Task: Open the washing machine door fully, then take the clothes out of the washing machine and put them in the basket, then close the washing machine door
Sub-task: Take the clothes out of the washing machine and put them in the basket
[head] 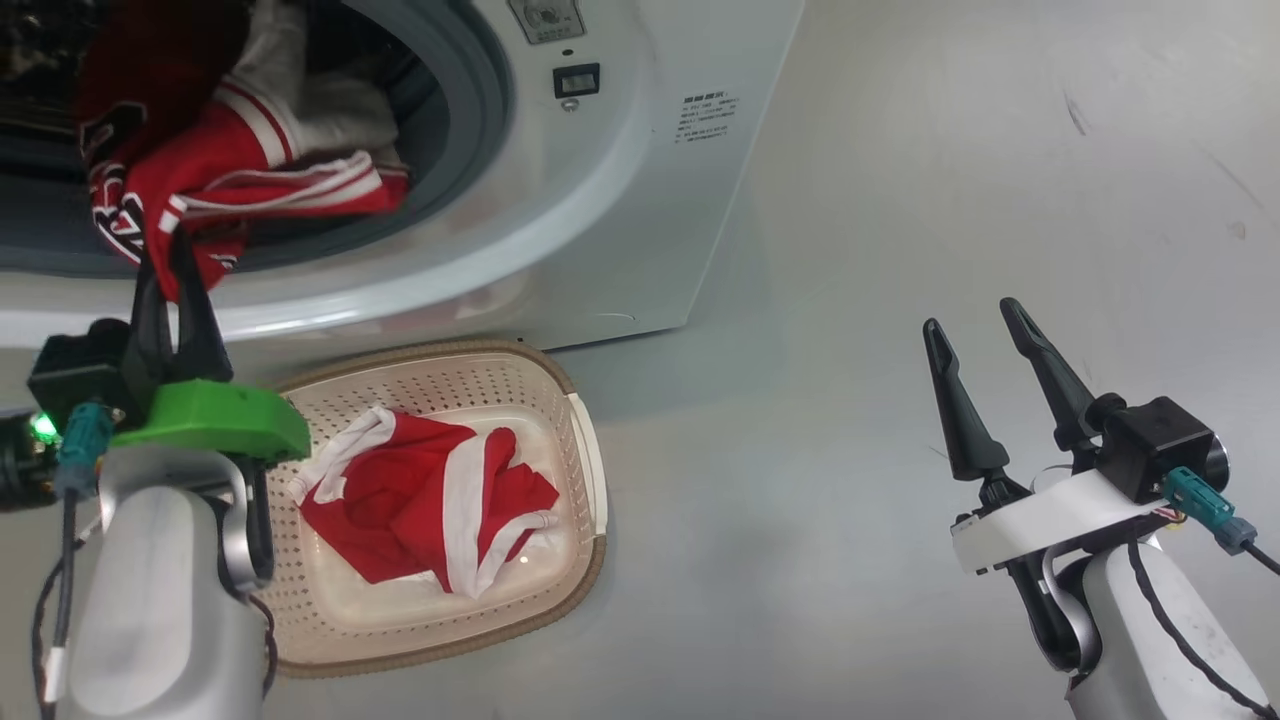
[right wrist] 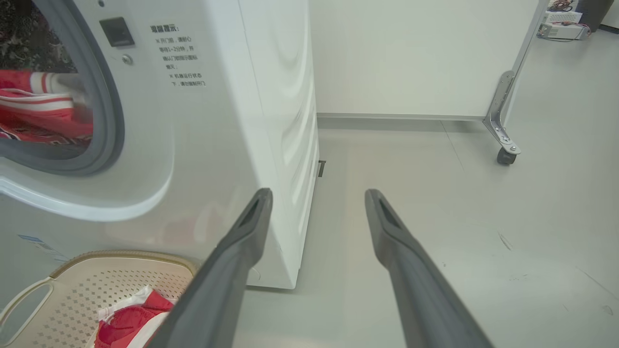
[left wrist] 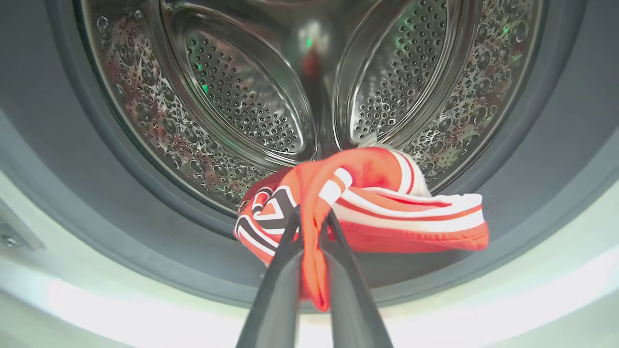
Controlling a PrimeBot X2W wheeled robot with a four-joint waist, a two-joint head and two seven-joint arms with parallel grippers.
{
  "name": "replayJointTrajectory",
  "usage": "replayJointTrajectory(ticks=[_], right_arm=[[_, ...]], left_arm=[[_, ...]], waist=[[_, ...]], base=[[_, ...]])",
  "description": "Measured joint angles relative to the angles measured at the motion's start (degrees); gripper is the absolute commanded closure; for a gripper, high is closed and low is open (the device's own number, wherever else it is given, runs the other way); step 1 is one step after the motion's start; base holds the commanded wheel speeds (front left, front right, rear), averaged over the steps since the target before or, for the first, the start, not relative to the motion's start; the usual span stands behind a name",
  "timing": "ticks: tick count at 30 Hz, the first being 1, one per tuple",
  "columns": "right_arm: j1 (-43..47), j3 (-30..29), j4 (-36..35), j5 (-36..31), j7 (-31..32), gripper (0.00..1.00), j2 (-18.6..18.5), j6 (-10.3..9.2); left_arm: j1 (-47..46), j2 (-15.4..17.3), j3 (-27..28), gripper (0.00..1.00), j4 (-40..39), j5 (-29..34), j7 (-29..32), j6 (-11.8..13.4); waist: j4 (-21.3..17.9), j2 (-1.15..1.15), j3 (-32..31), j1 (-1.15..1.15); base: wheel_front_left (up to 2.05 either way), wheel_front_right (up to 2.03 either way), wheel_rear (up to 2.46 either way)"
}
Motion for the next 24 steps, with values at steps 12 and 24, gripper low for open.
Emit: replayJointTrajectory(ticks=[12,24], right_arm=[[4.43,-0.18,0.79,-0.01,0.00,0.00,-0.08,-1.30],[8.40,-0.33,0.44,0.01,0.27,0.00,0.19,-2.53]], left_arm=[[12.77,-0.08,-4.16,1.00,-4.85,-0.22,-0.76,-1.51],[20.93,-0.10,-6.97,1.00,-10.93,-1.67,-0.89,-1.65]], waist=[[4.11,0.00,-8.30,0.00],[5.62,0.00,-14.83,0.00]], base=[[0.00,0.00,0.00],[0.00,0.00,0.00]])
